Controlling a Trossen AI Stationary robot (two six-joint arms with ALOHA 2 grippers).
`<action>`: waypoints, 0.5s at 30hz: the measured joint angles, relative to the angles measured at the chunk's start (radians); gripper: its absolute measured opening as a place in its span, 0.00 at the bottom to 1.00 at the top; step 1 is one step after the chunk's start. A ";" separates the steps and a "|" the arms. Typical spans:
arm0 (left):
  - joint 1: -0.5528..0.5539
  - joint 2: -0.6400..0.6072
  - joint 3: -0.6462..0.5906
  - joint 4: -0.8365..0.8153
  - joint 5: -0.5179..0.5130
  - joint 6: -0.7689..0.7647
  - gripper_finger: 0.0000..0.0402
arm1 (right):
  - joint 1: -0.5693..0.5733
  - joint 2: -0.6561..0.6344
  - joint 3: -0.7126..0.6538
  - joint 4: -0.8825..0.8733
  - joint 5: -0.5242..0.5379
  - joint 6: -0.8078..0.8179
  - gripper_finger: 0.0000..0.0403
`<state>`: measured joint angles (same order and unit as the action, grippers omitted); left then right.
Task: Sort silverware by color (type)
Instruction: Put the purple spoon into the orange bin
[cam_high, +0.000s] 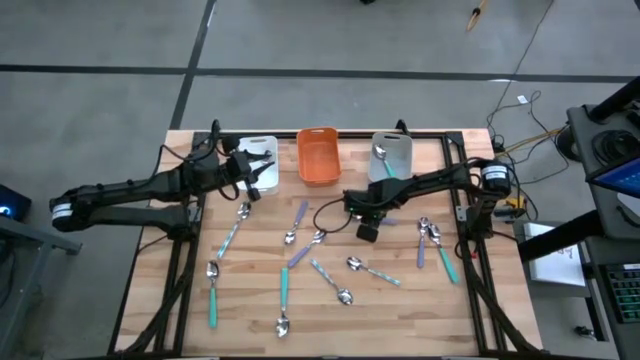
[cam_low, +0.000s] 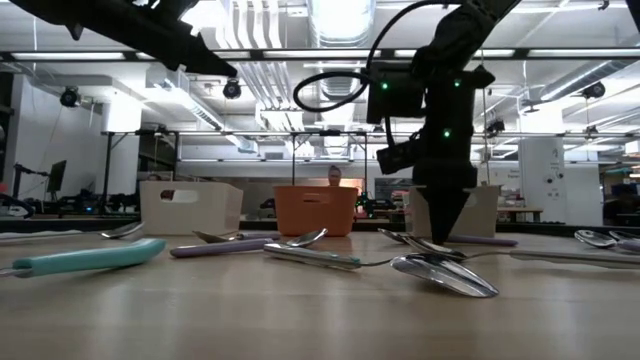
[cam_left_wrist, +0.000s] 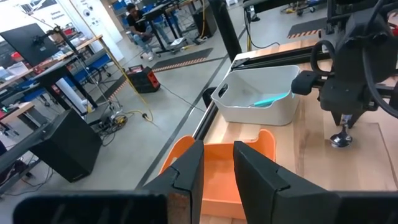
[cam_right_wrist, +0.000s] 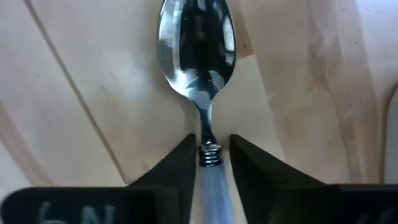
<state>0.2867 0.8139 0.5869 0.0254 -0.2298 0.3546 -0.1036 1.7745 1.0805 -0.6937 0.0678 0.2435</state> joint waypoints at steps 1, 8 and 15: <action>0.000 0.000 0.000 0.000 0.000 0.000 0.17 | 0.000 0.005 0.000 0.000 0.001 0.000 0.16; 0.000 0.000 0.000 0.000 0.000 -0.005 0.17 | 0.000 0.010 -0.002 0.004 -0.005 0.012 0.07; 0.000 0.000 0.000 0.000 0.000 -0.009 0.17 | 0.001 -0.061 0.054 -0.012 -0.045 0.083 0.07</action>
<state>0.2867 0.8139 0.5869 0.0254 -0.2298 0.3452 -0.1022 1.7139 1.1348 -0.7054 0.0232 0.3266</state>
